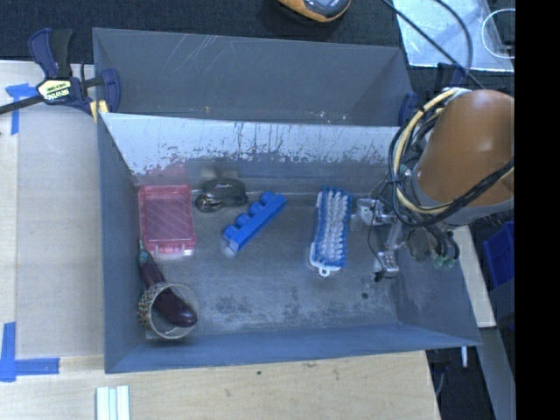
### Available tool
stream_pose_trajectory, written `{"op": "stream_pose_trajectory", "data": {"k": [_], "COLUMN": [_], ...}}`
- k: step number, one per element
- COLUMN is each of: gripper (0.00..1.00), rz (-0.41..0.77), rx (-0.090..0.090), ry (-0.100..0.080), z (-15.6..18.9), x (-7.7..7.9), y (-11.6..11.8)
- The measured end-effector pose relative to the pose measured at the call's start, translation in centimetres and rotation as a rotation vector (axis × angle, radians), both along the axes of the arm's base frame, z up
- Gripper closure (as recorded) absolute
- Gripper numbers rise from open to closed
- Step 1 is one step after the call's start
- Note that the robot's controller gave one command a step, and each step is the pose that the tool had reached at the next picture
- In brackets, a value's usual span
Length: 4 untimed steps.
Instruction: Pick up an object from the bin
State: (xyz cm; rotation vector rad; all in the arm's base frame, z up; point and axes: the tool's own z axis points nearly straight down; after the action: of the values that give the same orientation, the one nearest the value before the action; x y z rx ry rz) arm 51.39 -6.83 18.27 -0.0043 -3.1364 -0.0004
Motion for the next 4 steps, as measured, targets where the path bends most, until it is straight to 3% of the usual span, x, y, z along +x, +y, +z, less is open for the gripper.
{"op": "stream_pose_trajectory", "data": {"k": [1, 2, 3, 4], "gripper": [0.0, 0.0, 0.0, 0.0], "rz": [0.002, 0.555, 0.461, 0.648], "rx": [-0.001, 0.0, 0.0, 0.0], "ry": [-0.009, -0.009, -0.012, -0.011], "z": [0.4, -7.3, -5.7, -5.1], "x": [0.2, 4.0, 7.5, 8.0], "y": [0.0, 0.0, -0.4, -0.3]}}
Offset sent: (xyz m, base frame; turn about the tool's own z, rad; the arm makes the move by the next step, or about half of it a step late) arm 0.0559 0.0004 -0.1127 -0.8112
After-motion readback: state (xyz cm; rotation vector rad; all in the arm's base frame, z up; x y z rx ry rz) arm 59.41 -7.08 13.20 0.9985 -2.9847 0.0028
